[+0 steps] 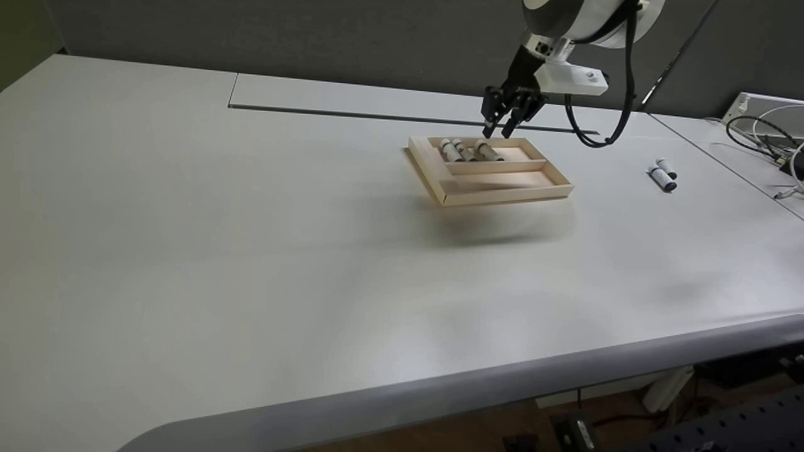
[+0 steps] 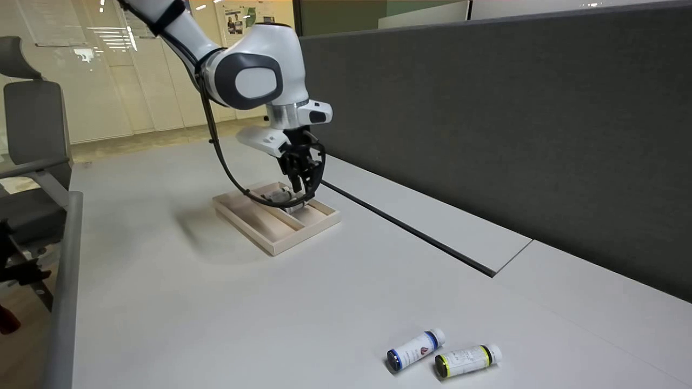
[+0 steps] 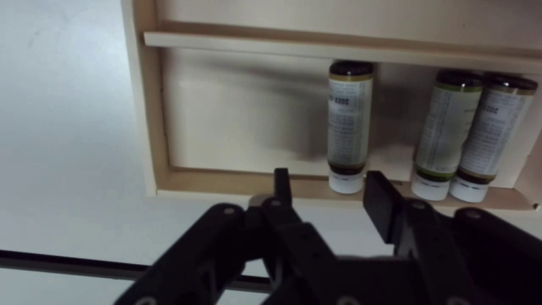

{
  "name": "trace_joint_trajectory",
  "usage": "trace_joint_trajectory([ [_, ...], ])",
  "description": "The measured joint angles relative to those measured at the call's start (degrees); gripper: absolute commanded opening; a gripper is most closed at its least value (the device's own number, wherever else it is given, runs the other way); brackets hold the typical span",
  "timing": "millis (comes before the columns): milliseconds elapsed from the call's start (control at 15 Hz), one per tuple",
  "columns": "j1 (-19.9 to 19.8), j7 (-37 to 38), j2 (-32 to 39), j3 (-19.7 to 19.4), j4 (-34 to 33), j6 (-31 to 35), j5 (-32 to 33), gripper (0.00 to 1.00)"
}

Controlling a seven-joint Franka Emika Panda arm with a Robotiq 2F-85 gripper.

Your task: Take the bottle that is near the box and put it in the top compartment of the box

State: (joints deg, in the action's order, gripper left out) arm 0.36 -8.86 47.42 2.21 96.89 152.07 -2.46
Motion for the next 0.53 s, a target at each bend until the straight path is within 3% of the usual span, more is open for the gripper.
trace_joint_trajectory([
  [200,-0.6,0.0,0.0,-0.4,0.1,-0.8,0.0,0.02],
  [533,-0.9,0.0,0.1,-0.5,0.1,-2.8,0.0,0.00],
])
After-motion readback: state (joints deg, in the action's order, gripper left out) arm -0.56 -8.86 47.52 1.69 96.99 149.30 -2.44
